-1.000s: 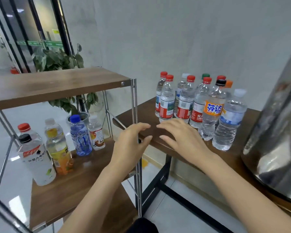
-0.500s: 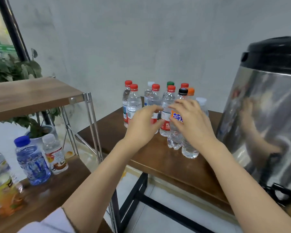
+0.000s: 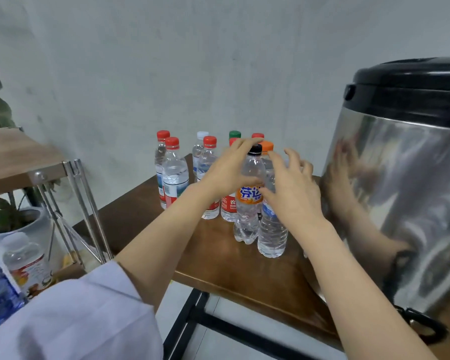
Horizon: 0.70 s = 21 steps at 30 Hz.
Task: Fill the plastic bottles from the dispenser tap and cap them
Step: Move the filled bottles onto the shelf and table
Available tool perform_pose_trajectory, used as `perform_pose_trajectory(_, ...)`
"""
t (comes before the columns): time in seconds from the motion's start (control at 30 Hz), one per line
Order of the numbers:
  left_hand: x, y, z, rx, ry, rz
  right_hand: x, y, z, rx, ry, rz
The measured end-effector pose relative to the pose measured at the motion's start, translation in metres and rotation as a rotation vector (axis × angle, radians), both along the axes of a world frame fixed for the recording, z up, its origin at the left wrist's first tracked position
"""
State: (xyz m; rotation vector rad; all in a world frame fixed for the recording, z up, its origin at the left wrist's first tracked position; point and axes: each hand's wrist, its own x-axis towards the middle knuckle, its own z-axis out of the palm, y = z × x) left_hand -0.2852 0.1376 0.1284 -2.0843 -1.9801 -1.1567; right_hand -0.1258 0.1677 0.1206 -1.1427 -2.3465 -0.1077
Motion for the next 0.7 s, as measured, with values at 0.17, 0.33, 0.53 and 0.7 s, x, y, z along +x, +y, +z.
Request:
perform_pose_trajectory(0.17,-0.001,0.005,-0.004,0.006,-0.054,-0.068,0.002,0.000,-0.003,-0.089,0.014,-0.028)
perform_pose_trajectory(0.33,0.001,0.002,-0.012,0.032,-0.098,-0.104,0.000,0.002,-0.010,-0.128,0.064,0.002)
perform_pose_trajectory(0.53,0.005,-0.008,-0.015,0.063,-0.105,-0.096,-0.002,0.000,-0.015,-0.155,0.115,0.037)
perform_pose_trajectory(0.7,0.010,-0.018,-0.018,0.104,-0.123,-0.081,0.002,-0.007,-0.019,-0.123,0.168,0.076)
